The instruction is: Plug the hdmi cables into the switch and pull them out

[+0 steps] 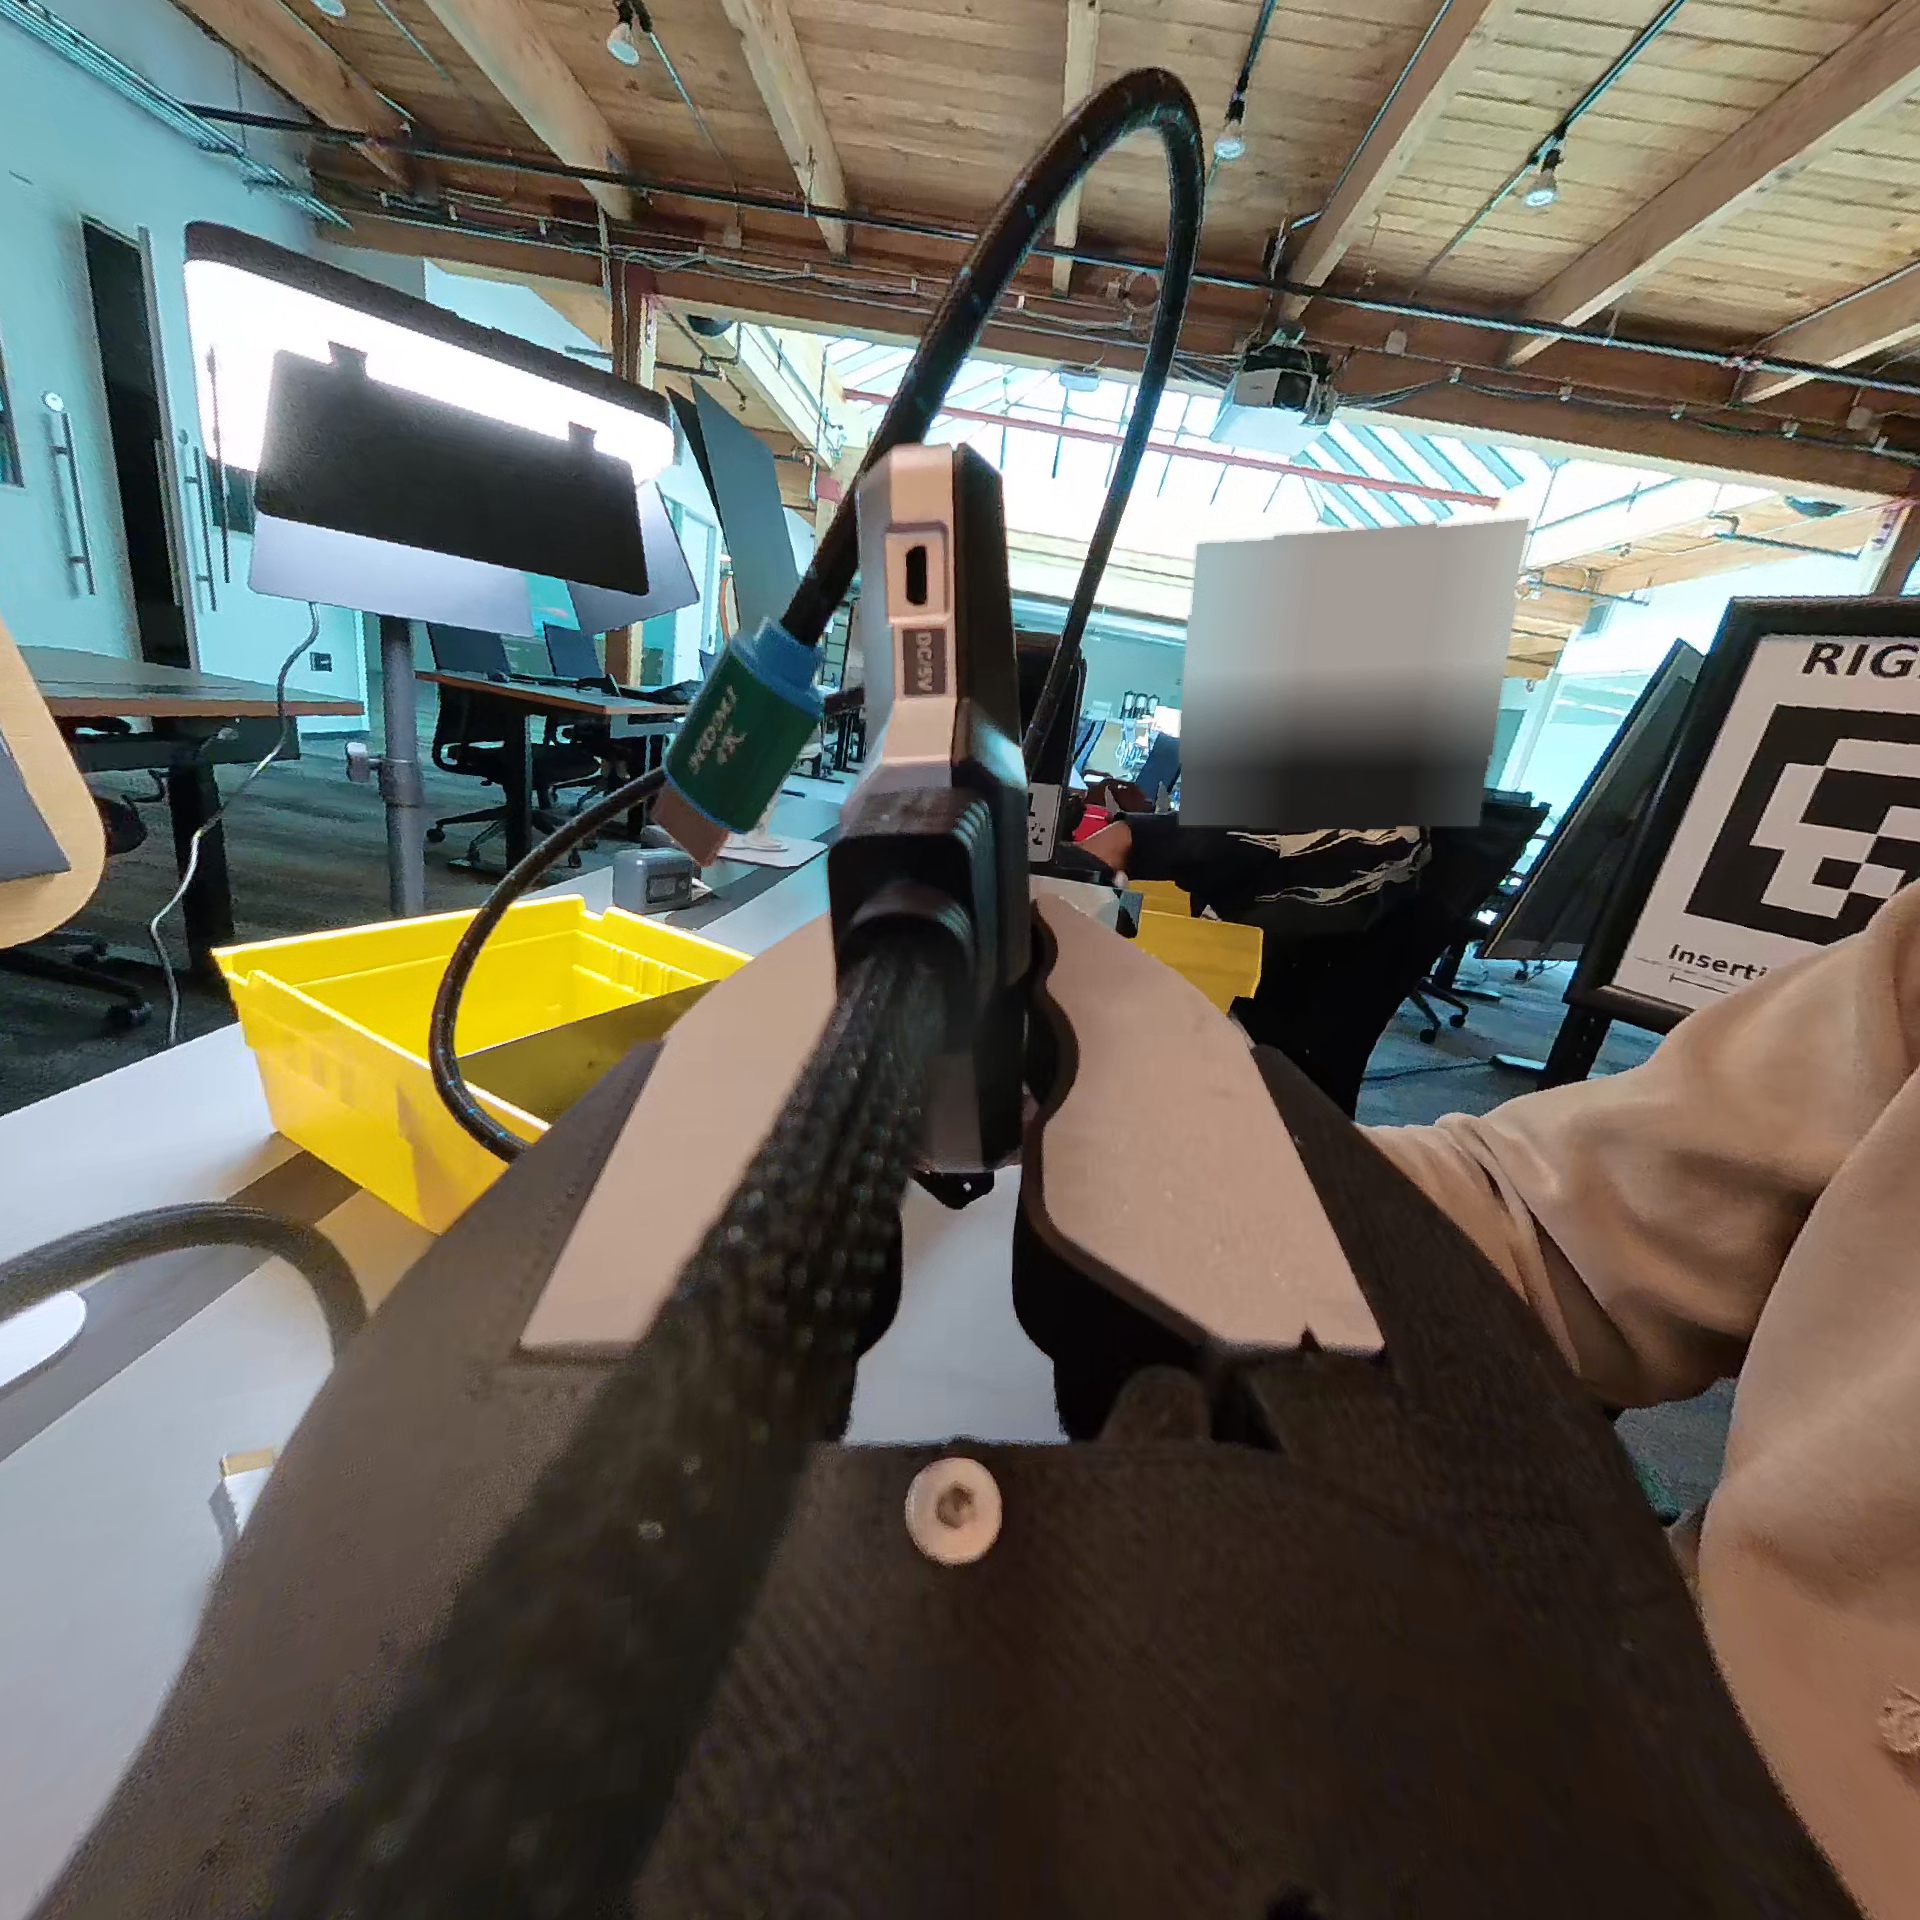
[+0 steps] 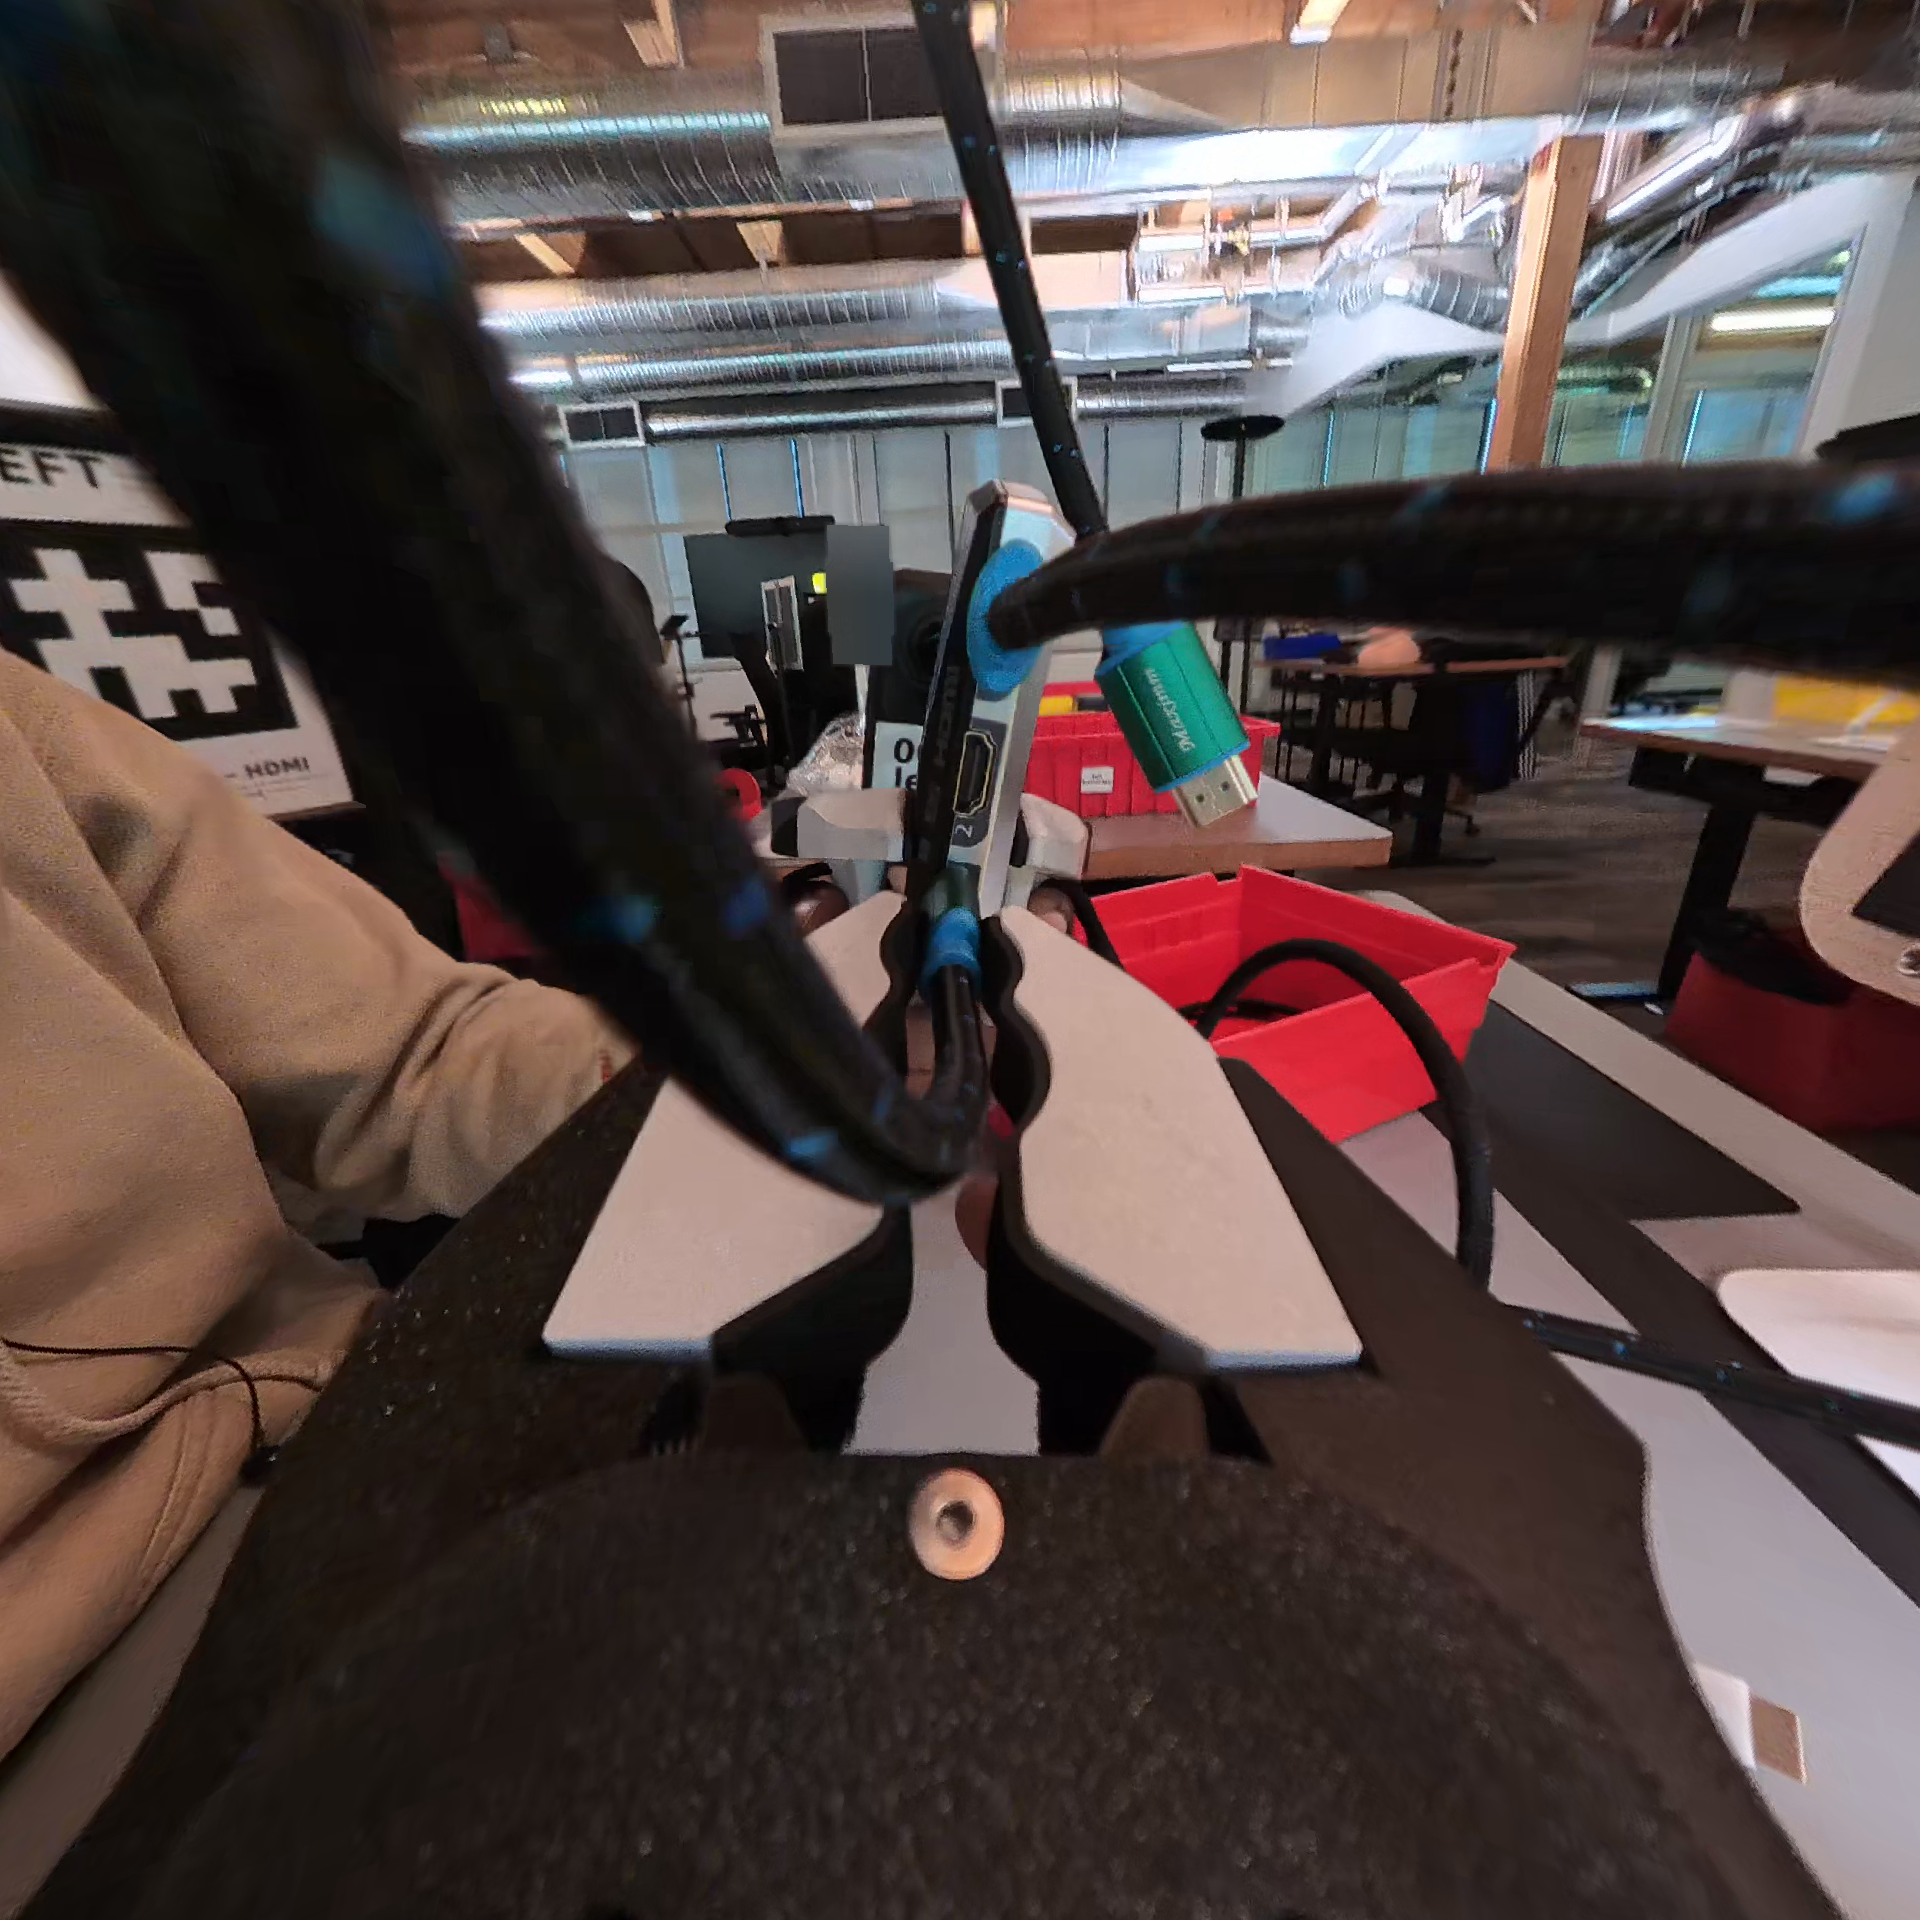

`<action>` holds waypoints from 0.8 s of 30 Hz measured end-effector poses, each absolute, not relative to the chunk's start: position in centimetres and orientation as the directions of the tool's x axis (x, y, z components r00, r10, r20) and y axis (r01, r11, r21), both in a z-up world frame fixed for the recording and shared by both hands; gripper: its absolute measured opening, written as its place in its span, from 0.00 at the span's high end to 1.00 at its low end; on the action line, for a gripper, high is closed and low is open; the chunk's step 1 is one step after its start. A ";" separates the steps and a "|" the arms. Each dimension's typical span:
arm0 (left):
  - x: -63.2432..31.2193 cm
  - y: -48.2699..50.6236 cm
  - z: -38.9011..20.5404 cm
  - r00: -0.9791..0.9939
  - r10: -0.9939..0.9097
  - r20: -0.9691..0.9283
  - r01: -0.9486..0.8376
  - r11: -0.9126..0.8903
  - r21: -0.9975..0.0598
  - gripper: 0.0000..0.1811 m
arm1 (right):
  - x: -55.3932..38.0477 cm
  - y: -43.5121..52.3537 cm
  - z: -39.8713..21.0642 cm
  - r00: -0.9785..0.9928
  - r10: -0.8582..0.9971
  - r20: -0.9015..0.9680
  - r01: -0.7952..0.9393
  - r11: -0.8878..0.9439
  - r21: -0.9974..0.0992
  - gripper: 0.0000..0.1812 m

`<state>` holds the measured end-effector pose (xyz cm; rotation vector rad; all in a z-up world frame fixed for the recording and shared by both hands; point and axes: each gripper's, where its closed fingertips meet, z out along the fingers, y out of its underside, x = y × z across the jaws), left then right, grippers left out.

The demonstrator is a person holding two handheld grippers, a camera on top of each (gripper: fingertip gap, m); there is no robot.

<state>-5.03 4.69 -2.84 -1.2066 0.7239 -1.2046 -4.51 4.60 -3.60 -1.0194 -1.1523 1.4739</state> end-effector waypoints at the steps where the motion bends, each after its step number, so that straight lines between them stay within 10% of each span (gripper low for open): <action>1: -4.9 4.7 -2.8 0.271 -0.949 0.162 0.291 -0.080 -0.954 0.89 | -4.3 4.6 -3.5 -0.184 0.982 -0.046 -0.200 -0.083 -0.976 0.94; 12: -4.9 5.4 -3.1 0.283 -0.936 0.209 0.303 -0.119 -0.946 0.89 | -3.7 5.2 -4.0 -0.186 0.981 -0.056 -0.208 -0.095 -0.974 0.94; 15: -13.9 6.7 0.0 0.323 -0.903 0.282 0.523 -0.078 -0.849 0.88 | 5.5 8.9 0.3 -0.113 0.988 -0.108 -0.512 -0.151 -0.845 0.94; 24: -11.0 6.8 -2.6 0.410 -0.888 0.208 0.270 -0.100 -0.958 0.89 | 6.8 12.6 -0.6 0.295 0.954 -0.055 -0.189 0.002 -0.982 0.94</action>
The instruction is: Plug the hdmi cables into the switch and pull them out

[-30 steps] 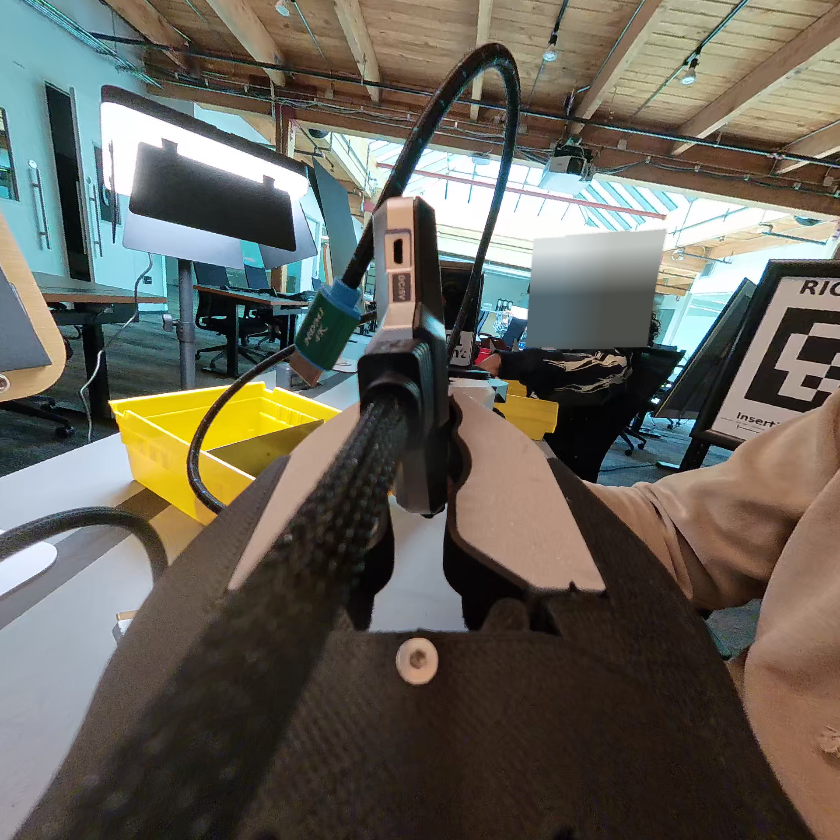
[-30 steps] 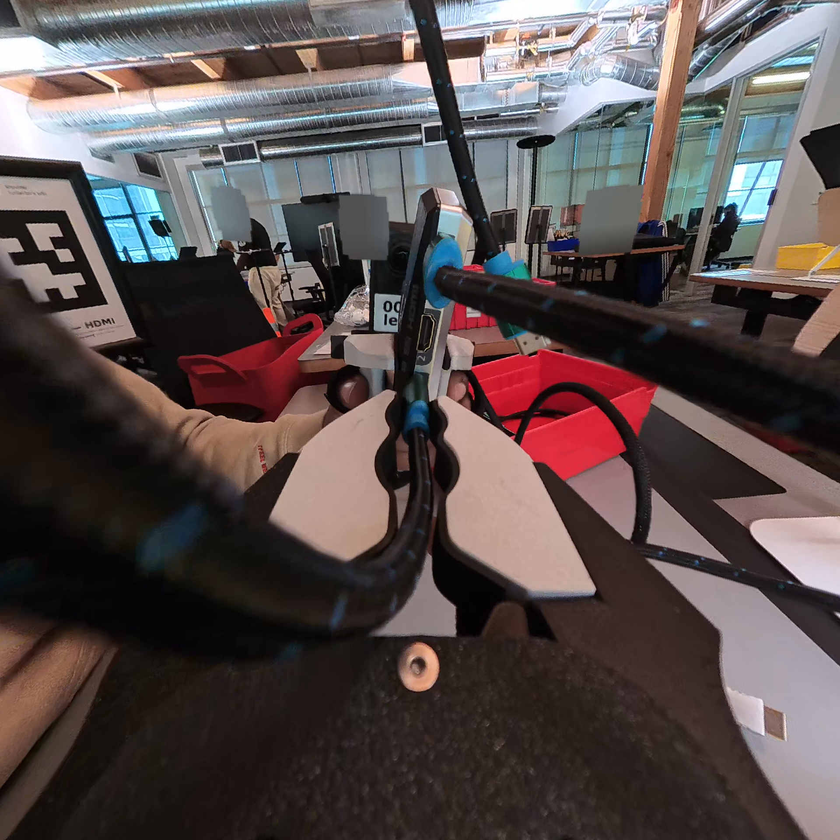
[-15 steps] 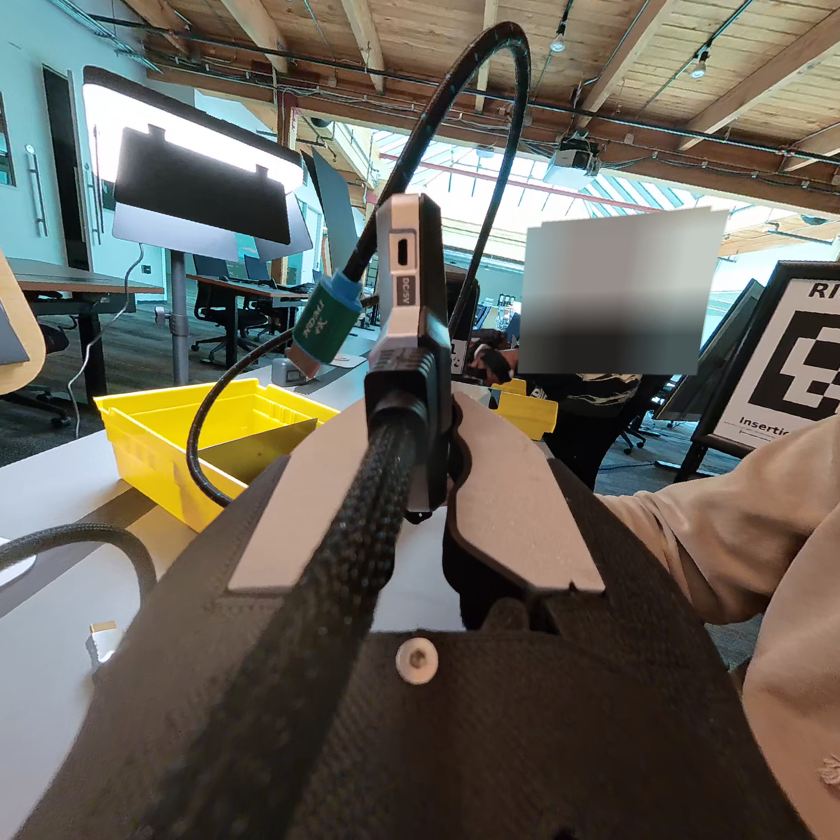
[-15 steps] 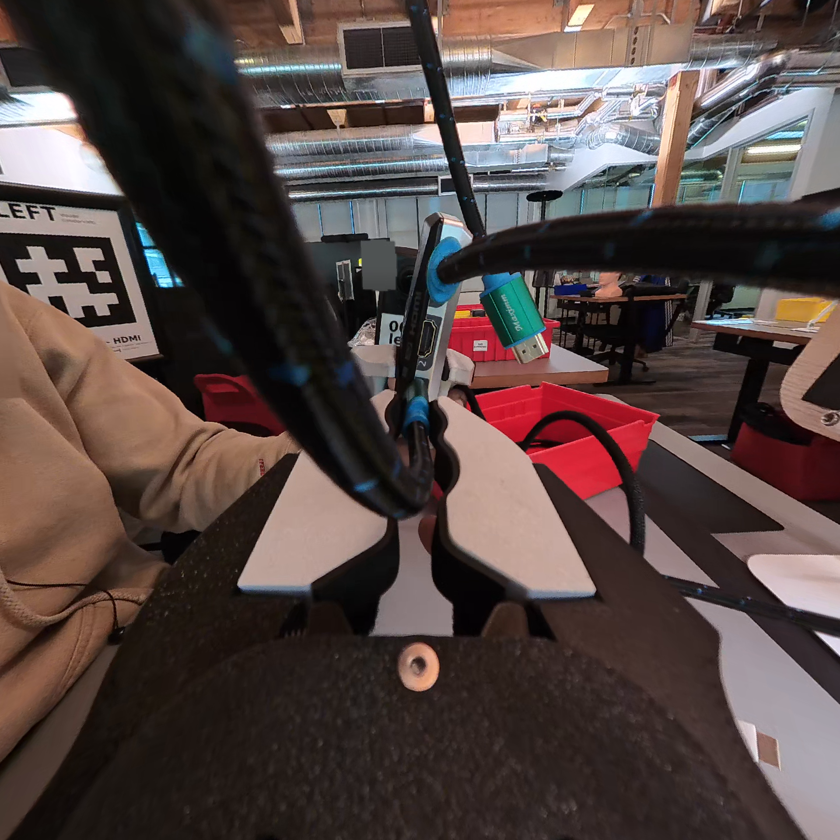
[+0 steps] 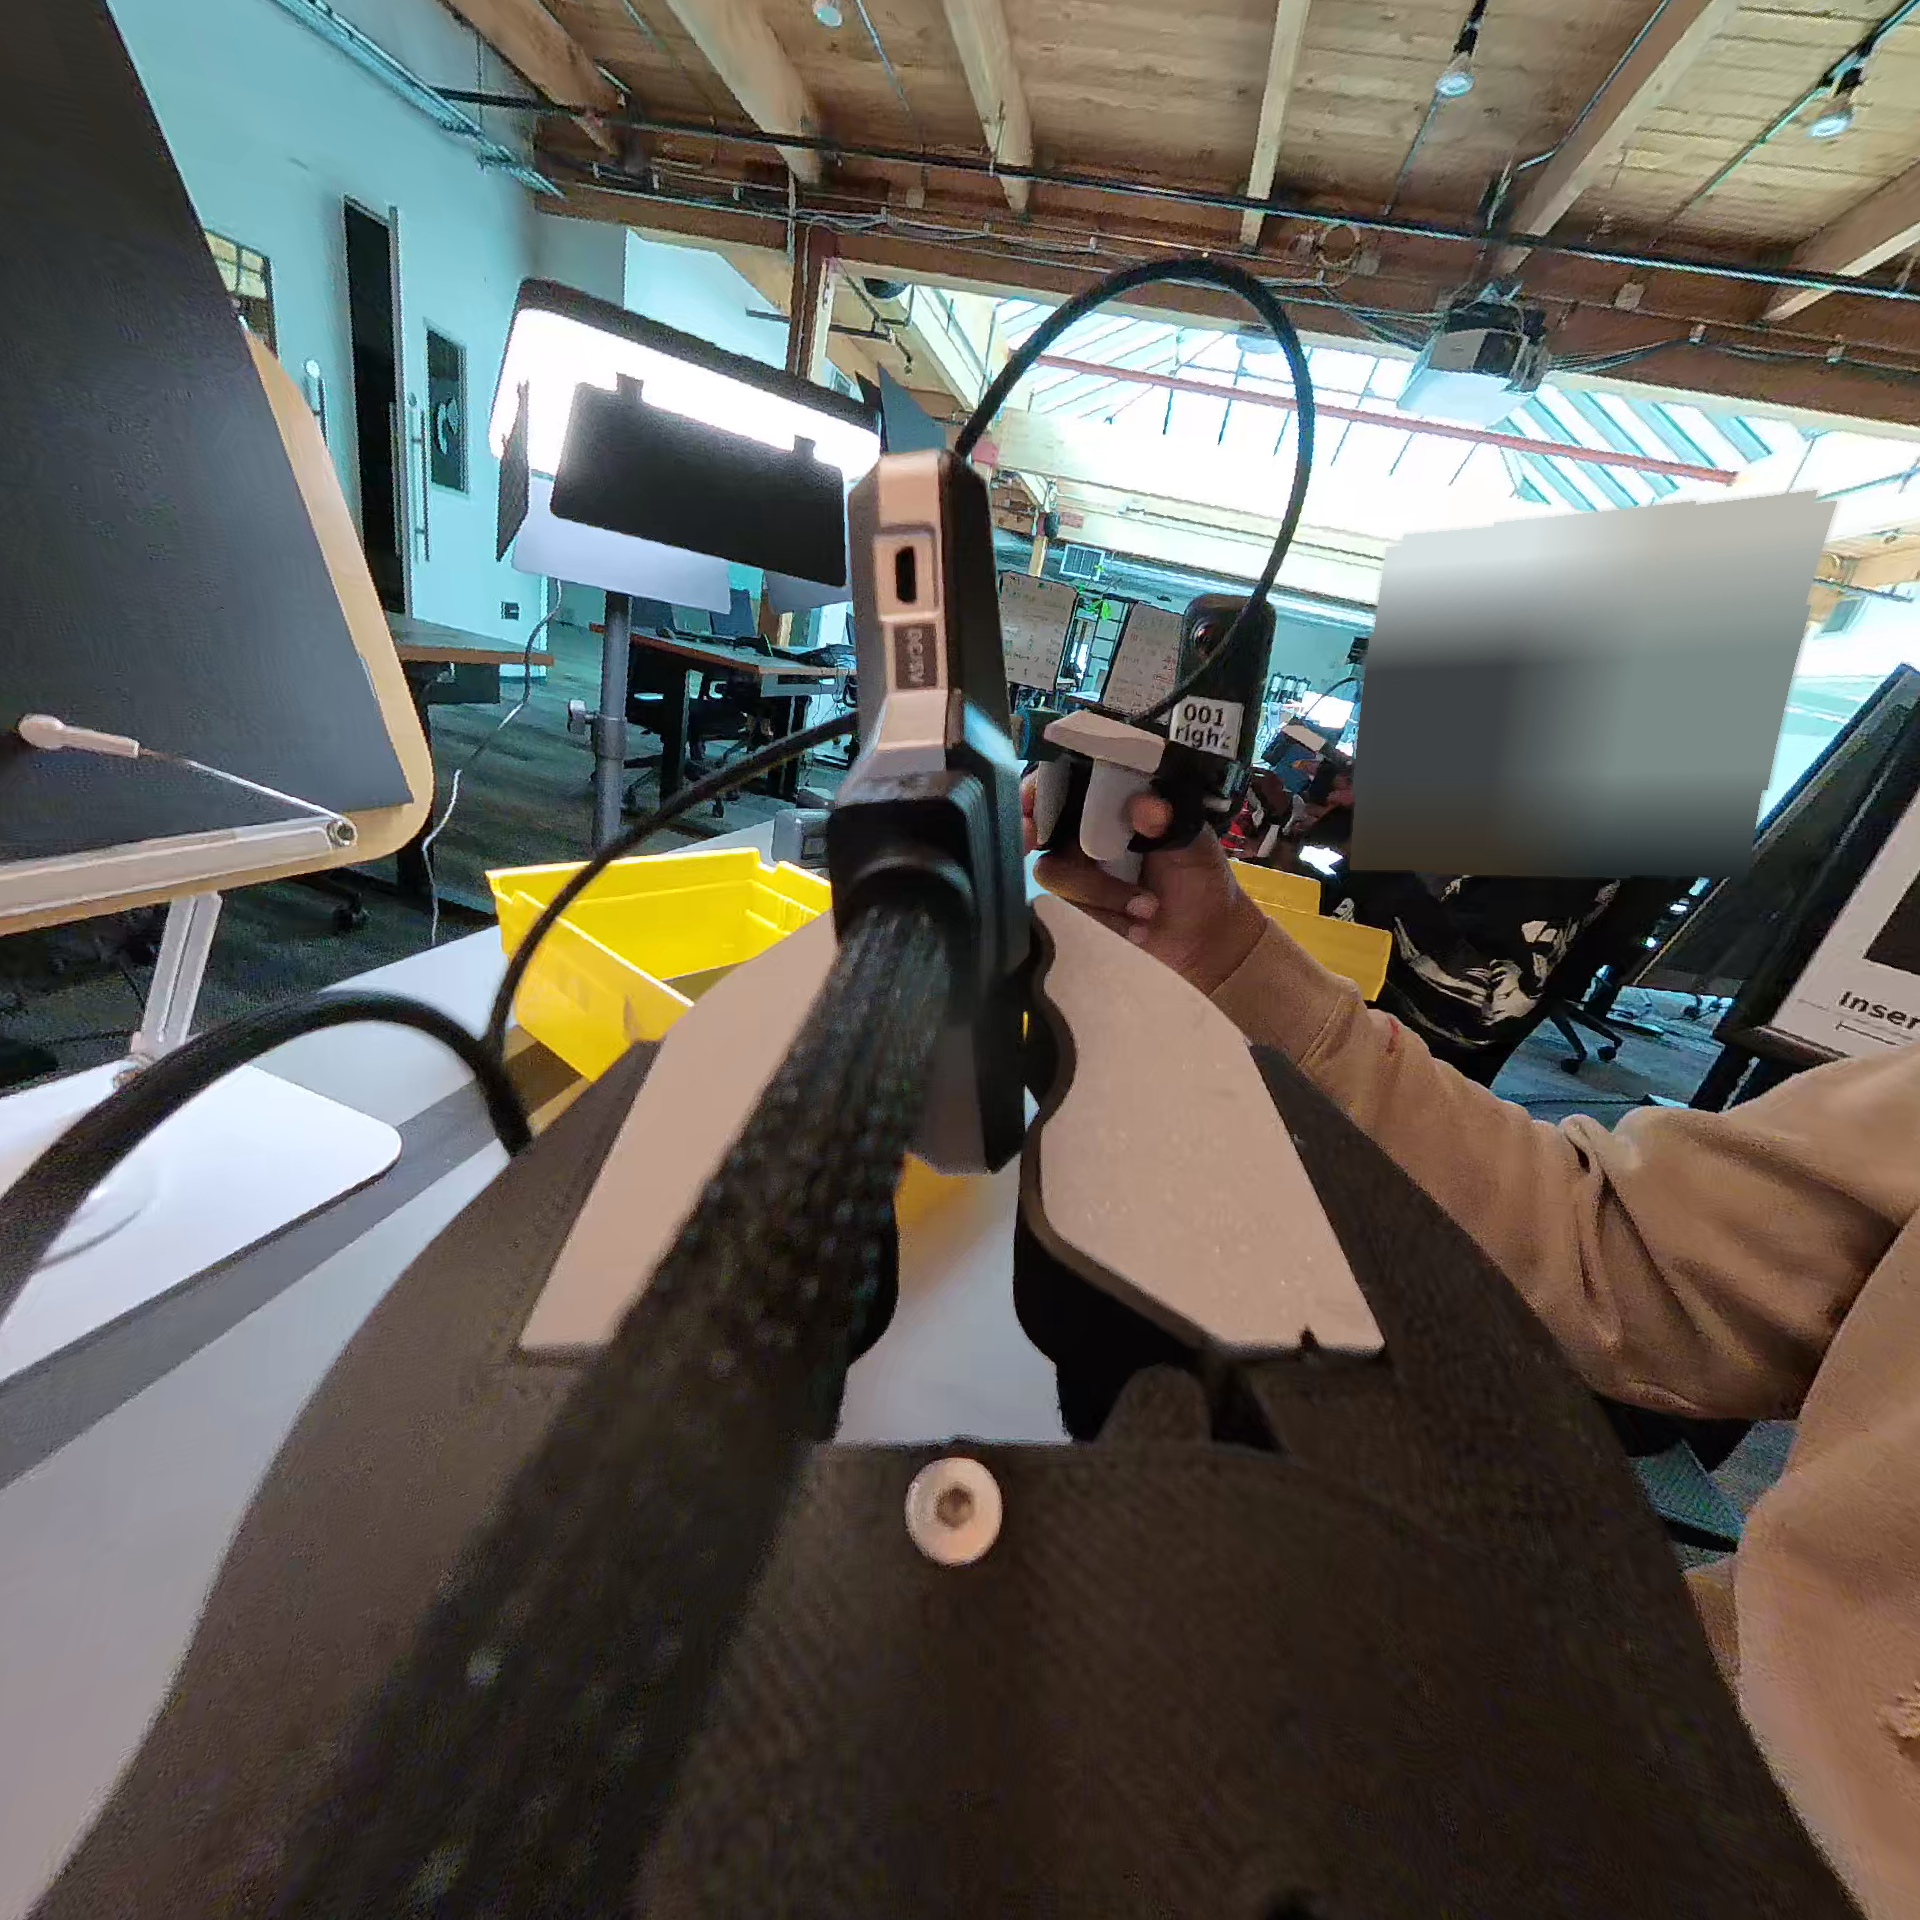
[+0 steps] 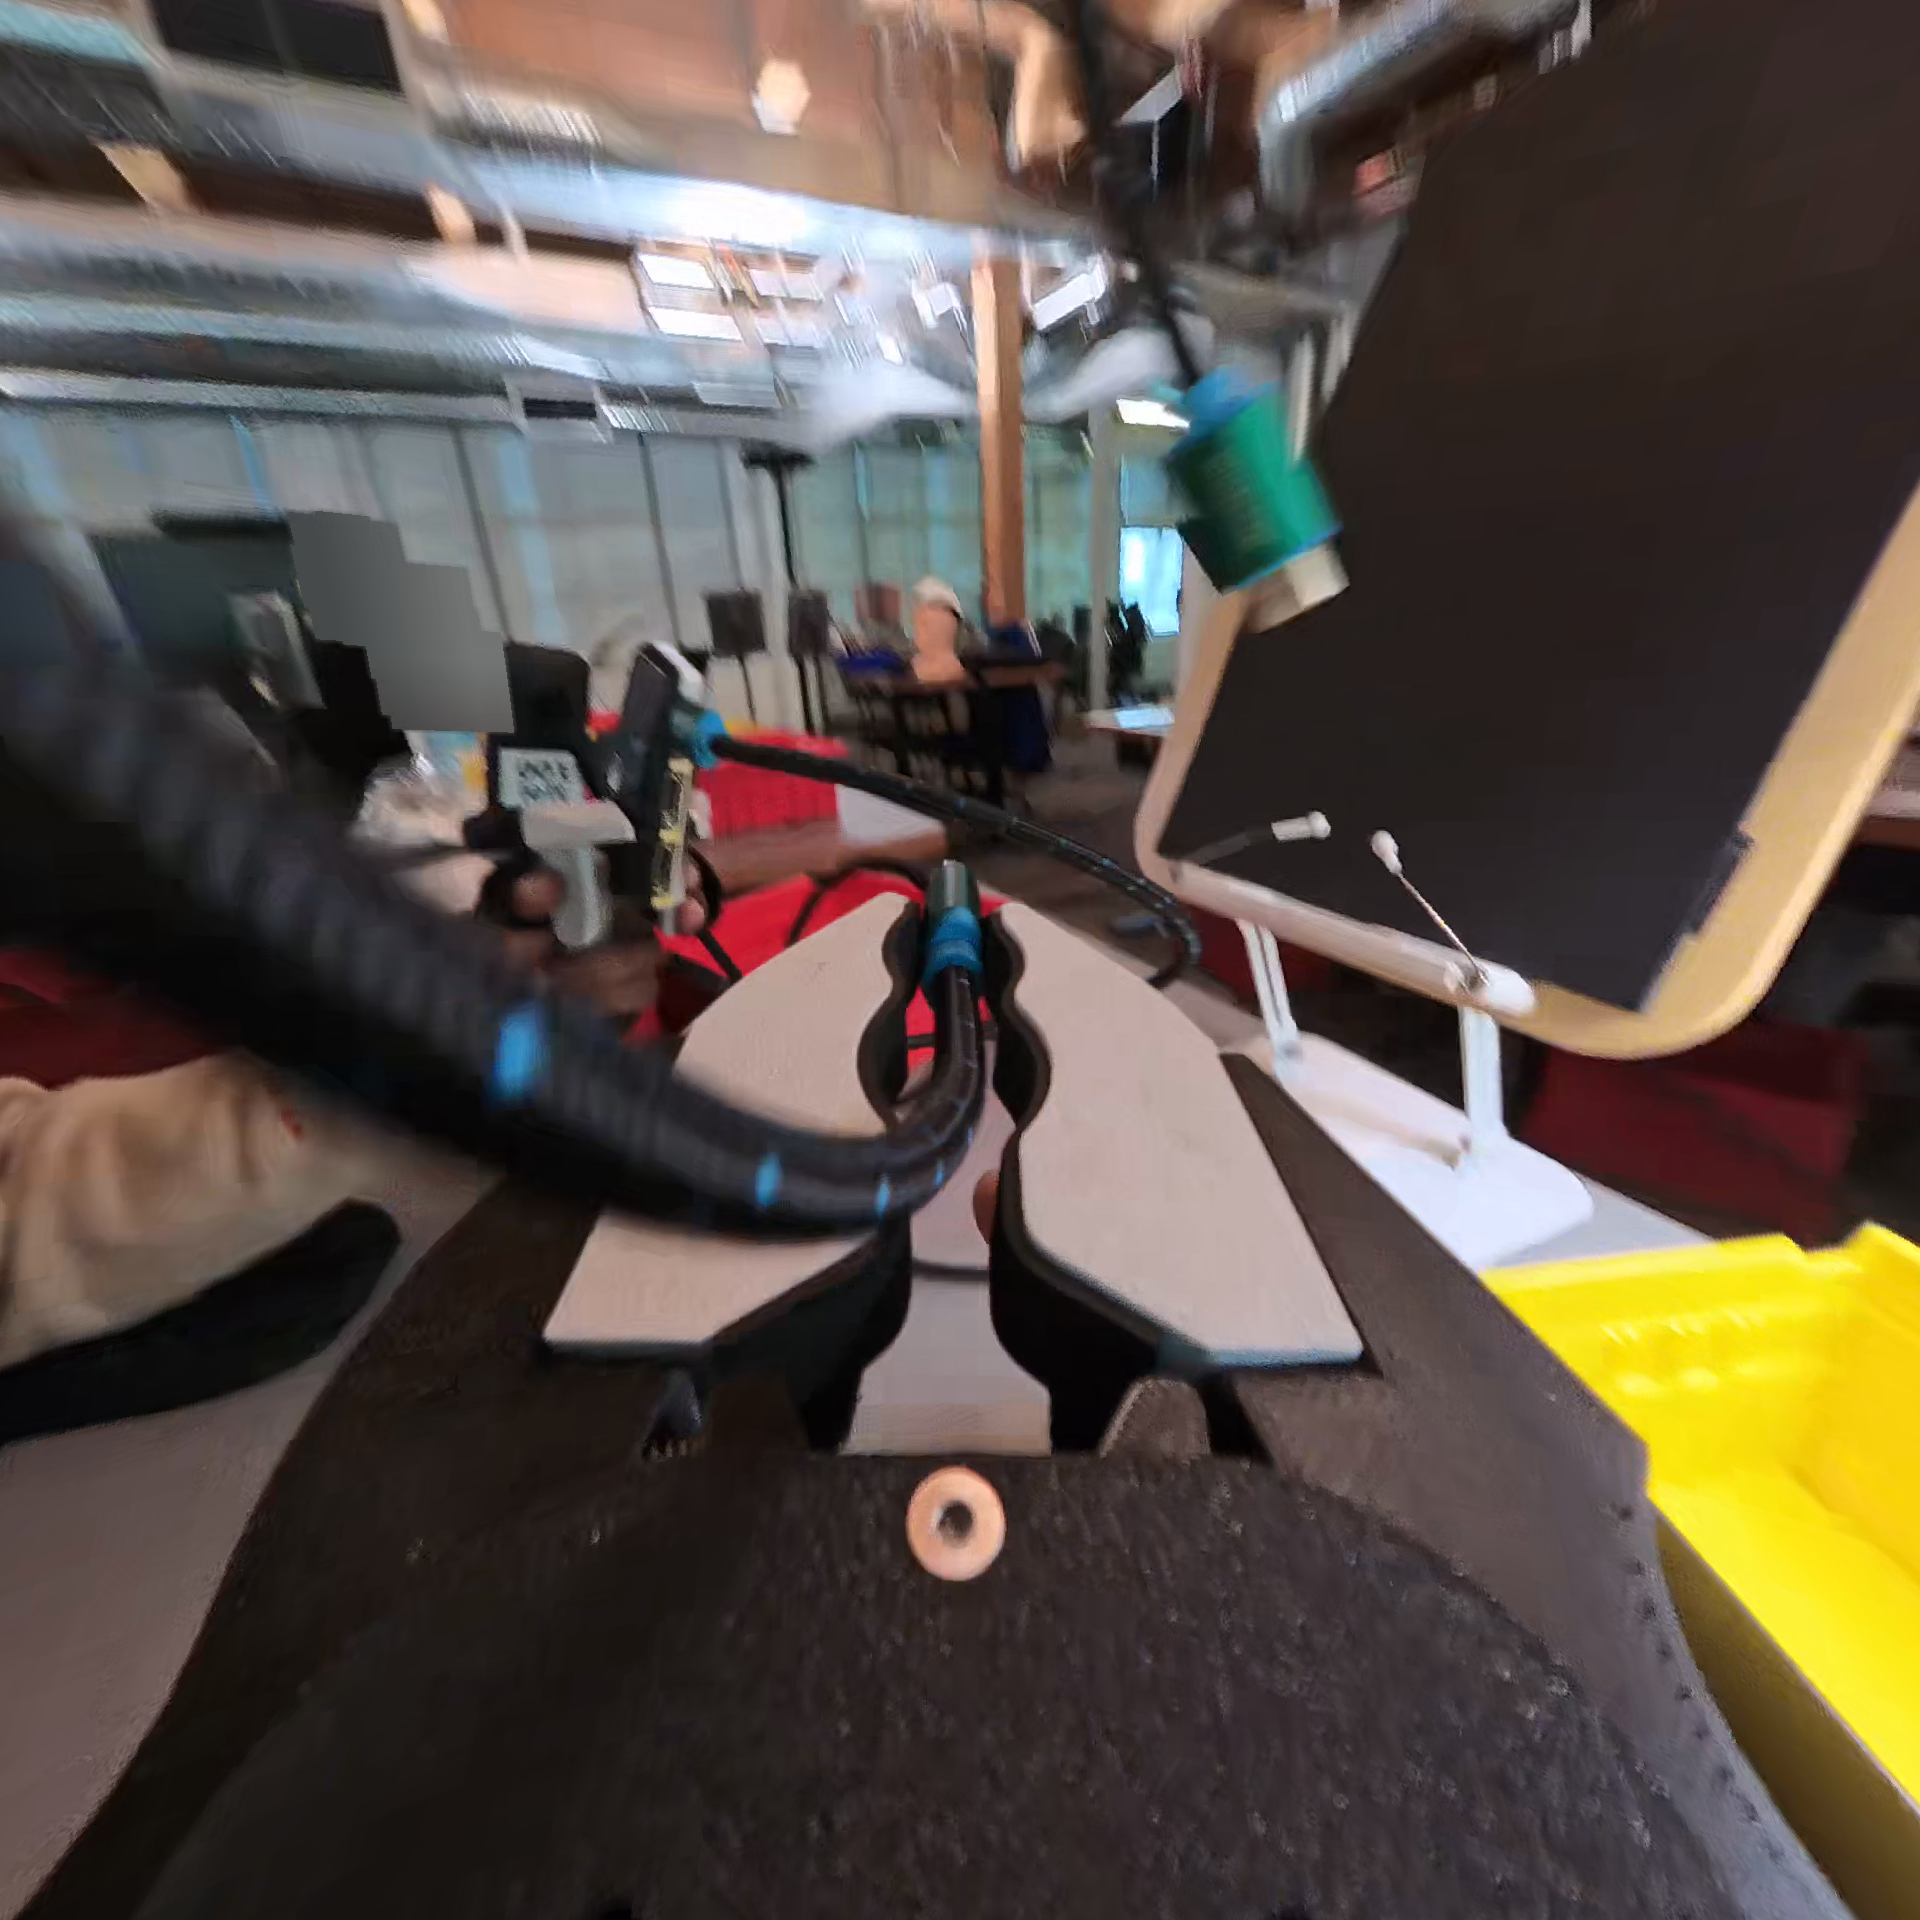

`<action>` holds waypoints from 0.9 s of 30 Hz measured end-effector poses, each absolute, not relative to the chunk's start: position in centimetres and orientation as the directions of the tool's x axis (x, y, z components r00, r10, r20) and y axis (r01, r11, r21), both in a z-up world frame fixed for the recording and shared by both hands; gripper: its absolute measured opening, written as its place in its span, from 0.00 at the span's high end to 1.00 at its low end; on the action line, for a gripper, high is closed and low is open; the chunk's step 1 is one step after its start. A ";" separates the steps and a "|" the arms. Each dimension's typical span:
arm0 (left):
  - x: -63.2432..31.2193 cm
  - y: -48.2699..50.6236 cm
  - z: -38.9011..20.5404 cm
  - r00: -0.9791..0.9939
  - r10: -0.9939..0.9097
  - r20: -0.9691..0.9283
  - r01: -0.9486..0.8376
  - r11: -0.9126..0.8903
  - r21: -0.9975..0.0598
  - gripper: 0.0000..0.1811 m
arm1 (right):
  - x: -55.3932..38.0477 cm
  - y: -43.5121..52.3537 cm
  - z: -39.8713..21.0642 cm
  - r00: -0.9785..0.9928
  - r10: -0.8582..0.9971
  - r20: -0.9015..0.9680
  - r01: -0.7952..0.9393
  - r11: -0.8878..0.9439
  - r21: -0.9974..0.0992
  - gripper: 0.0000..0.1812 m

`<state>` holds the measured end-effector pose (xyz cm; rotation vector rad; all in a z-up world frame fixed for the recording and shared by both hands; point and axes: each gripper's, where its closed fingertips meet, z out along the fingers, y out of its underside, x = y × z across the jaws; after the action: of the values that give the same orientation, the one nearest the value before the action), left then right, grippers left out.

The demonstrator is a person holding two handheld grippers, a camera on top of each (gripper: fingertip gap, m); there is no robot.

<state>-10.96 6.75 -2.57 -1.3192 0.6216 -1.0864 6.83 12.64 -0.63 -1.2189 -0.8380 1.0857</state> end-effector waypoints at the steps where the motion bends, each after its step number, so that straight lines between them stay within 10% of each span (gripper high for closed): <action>1: -10.9 6.9 -2.8 0.409 -0.886 0.221 0.273 -0.112 -0.956 0.89 | 7.1 13.1 -1.0 0.338 0.939 -0.060 -0.145 -0.011 -0.989 0.94; 10: -12.9 8.2 -3.3 0.458 -0.838 0.297 0.327 -0.151 -0.933 0.88 | 12.0 17.1 -5.5 0.655 0.752 -0.075 0.139 -0.217 -0.966 0.94; 16: -12.7 8.3 -3.2 0.452 -0.836 0.310 0.343 -0.158 -0.926 0.88 | 16.0 18.4 -13.6 0.777 0.600 0.191 0.536 -0.470 -0.702 0.93; 21: -12.0 8.1 -3.3 0.454 -0.839 0.300 0.323 -0.159 -0.933 0.88 | 18.6 19.3 -17.6 0.791 0.534 0.298 0.603 -0.599 -0.526 0.94; 27: -12.2 8.3 -3.5 0.450 -0.836 0.315 0.332 -0.171 -0.928 0.88 | 19.4 20.4 -15.8 0.812 0.456 0.365 0.580 -0.565 -0.586 0.80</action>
<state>-12.24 8.33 -3.46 -1.3763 0.4882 -1.1091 19.41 20.39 -15.80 -2.2676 -0.7577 -0.2224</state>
